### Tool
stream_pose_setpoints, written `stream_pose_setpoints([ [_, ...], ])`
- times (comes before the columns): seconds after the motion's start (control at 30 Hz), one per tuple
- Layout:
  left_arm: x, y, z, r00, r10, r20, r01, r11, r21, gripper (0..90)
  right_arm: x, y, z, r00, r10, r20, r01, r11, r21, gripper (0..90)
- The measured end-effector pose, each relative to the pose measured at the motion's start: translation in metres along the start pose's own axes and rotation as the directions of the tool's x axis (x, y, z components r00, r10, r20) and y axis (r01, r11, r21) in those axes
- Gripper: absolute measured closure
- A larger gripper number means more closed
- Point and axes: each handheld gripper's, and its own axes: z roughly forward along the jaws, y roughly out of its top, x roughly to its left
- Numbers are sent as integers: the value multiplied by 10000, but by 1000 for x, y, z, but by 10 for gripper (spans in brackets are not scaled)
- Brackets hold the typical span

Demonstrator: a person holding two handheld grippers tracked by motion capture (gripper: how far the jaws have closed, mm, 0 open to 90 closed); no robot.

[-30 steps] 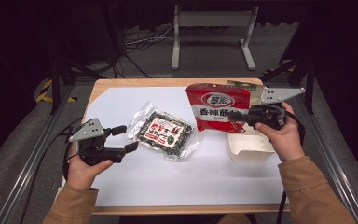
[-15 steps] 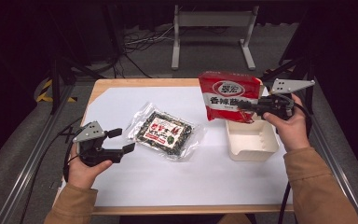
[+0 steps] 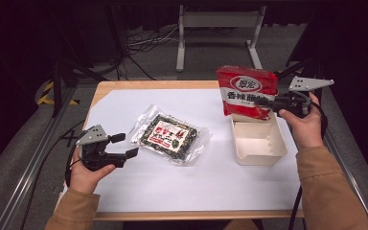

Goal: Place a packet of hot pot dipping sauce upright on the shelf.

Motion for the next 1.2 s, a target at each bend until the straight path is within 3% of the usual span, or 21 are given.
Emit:
stream_pose_setpoints([
  [0.27, 3, -2, -1, 9996, -266, -77, 267, 9996, 108, 244, -14, -8, -2, 9995, 204, 253, -205, 9998, 9, 897],
  [0.47, 3, -2, -1, 9998, -207, -58, 208, 9997, 104, 243, -22, -15, -3, 9981, 405, 464, -412, 9991, 141, 897],
  [0.6, 4, -3, 0, 9996, -263, -69, 264, 9996, 109, 244, -26, -25, 2, 9969, 476, 625, -507, 9974, 505, 896],
  [1.03, 5, -4, 3, 9994, -340, -61, 341, 9992, 201, 244, -39, -41, 11, 9938, 645, 908, -712, 9949, 720, 895],
  [1.2, 5, -5, 3, 9994, -345, -64, 347, 9992, 204, 244, -41, -45, 17, 9944, 495, 934, -572, 9951, 811, 895],
])
